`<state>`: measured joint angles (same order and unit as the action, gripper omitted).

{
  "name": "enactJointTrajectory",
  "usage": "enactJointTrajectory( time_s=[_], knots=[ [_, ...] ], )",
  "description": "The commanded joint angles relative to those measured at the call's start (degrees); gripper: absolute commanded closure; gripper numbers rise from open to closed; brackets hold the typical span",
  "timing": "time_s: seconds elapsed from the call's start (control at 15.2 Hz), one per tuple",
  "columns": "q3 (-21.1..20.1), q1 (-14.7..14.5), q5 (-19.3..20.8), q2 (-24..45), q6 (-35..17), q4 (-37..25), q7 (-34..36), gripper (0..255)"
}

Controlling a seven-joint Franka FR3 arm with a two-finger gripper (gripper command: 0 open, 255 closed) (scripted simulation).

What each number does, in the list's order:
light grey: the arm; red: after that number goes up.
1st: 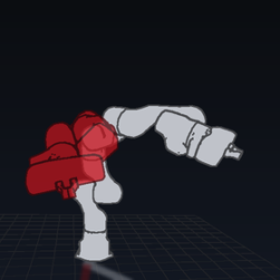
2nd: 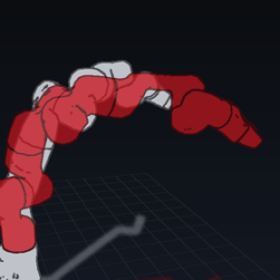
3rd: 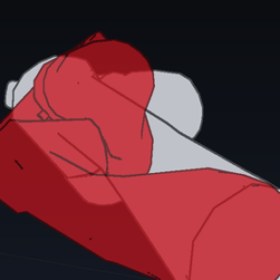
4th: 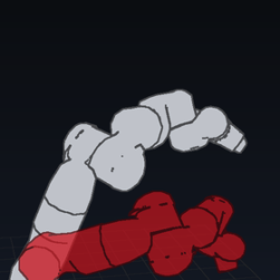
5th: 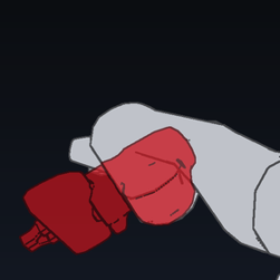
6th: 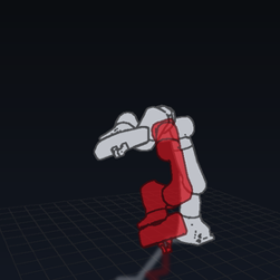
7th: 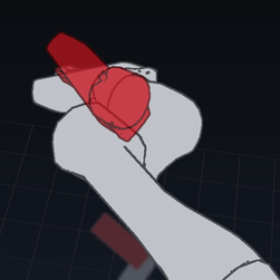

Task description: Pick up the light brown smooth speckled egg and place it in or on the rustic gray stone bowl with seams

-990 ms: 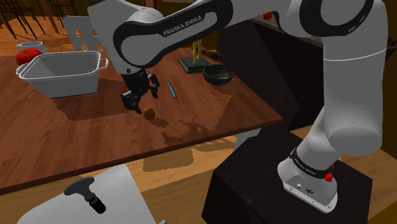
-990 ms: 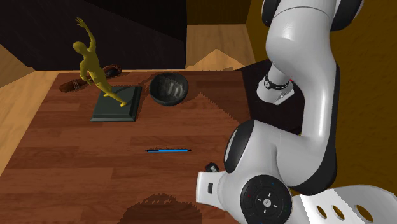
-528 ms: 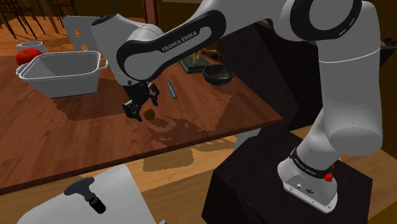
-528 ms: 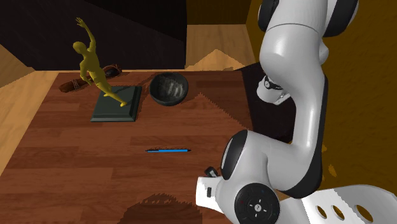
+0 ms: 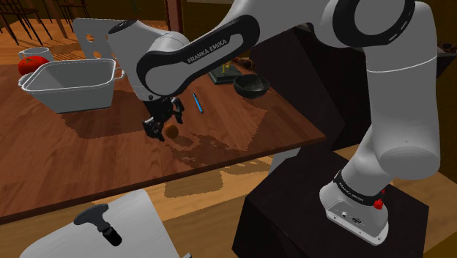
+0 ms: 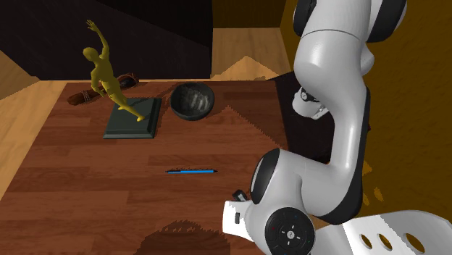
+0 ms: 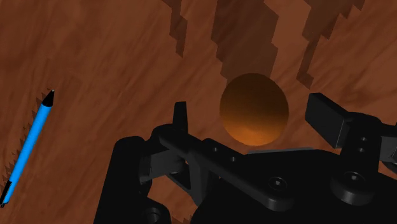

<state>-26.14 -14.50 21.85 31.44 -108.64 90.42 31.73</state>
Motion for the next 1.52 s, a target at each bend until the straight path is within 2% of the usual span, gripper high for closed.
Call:
enactJointTrajectory(
  time_s=[0.0,0.59,1.45],
  knots=[
    [0.00,0.00,0.00,0.00,-0.01,0.01,0.00,255],
    [0.00,0.00,0.00,0.00,-0.01,0.01,0.00,255],
    [-0.99,0.07,-1.96,-3.37,7.96,-5.12,-2.04,255]
  ],
)
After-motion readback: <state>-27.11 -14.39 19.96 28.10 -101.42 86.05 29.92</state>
